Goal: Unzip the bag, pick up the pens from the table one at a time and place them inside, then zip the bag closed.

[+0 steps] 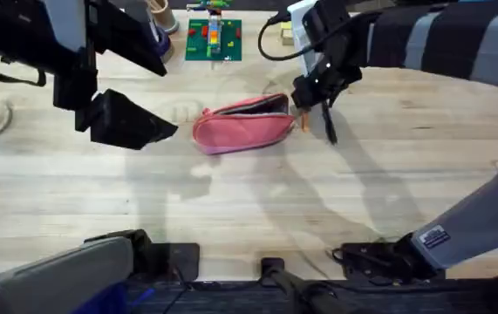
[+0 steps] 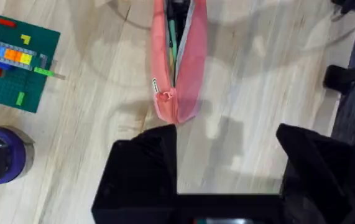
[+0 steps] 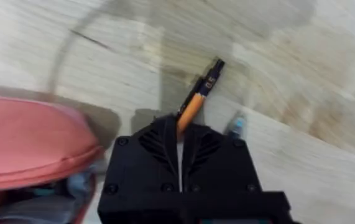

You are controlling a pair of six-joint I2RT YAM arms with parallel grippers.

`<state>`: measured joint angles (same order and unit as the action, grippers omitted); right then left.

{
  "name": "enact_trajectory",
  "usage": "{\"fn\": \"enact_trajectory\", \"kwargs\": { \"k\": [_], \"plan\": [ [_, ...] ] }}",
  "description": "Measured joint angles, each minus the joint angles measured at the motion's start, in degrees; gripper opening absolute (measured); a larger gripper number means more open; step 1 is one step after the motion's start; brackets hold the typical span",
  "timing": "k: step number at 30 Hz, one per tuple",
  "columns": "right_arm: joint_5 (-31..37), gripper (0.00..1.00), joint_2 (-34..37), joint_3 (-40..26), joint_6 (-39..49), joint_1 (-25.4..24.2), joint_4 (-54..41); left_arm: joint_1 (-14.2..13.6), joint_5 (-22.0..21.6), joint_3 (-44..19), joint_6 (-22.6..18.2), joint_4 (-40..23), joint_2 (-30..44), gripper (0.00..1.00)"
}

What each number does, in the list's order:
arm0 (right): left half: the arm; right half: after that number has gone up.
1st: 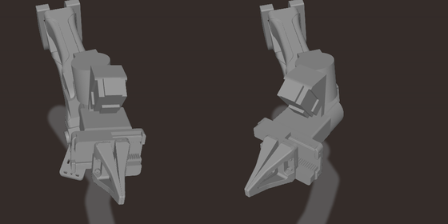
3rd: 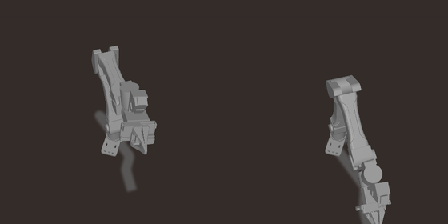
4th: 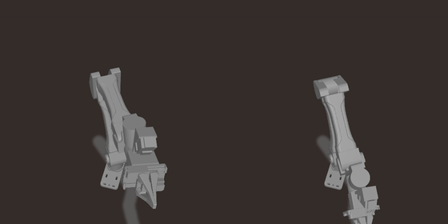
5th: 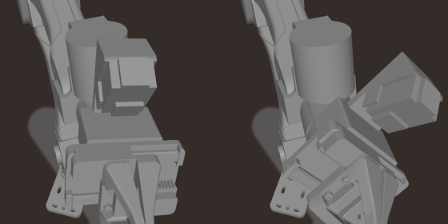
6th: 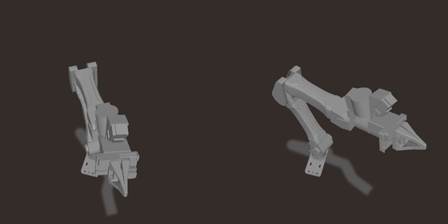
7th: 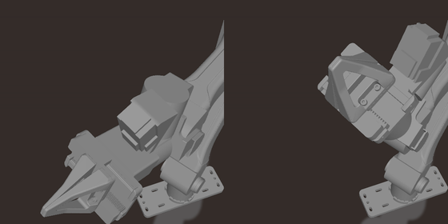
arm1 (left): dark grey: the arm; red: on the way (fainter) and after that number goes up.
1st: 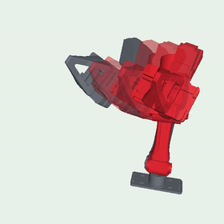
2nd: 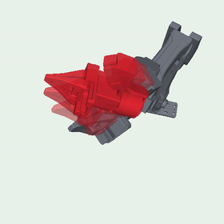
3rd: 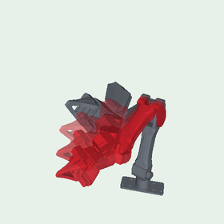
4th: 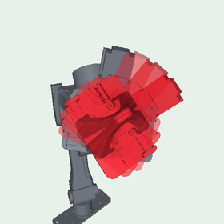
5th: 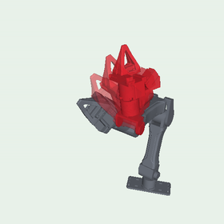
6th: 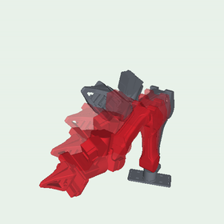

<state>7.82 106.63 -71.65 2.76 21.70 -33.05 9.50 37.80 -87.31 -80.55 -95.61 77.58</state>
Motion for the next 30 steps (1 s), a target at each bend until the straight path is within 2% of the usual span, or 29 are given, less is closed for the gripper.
{"fn": "enact_trajectory", "kwargs": {
  "k": [6,12,20,30],
  "plan": [
    [5.73,0.031,-0.65,-1.26,1.39,-0.29,-0.86,0.00,0.00,0.00,0.00,0.00,0.00,0.995],
    [5.70,0.031,-6.55,-5.90,5.16,-0.29,-0.40,0.00,-0.02,0.00,0.00,0.00,0.00,0.995],
    [-5.92,0.031,-14.84,-8.16,22.81,-0.29,-0.41,0.00,-0.02,0.00,0.00,0.00,0.00,0.994],
    [-20.21,0.033,-16.68,-8.14,51.47,0.08,-5.82,0.00,-0.03,0.00,0.00,0.00,0.00,0.995]
  ]
}}
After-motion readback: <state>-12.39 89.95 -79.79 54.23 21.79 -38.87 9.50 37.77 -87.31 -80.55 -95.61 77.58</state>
